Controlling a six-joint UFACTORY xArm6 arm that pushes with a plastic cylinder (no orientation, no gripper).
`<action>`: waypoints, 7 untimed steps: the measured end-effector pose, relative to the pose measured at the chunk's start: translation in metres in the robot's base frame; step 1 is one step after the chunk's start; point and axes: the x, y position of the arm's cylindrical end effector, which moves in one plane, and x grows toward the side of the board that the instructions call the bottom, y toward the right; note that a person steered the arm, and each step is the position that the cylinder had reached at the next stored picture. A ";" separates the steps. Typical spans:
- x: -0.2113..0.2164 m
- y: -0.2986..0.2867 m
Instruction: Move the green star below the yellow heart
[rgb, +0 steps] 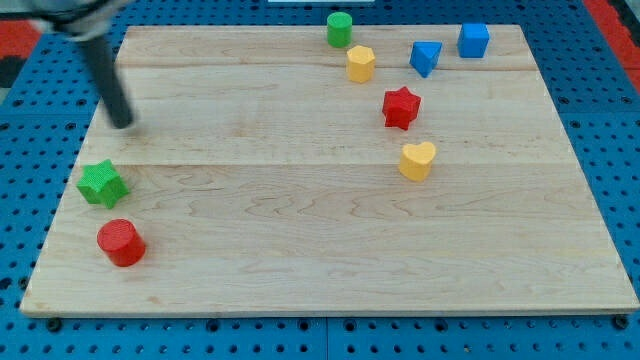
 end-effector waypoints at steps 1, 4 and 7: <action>0.053 -0.007; 0.103 0.165; 0.059 0.242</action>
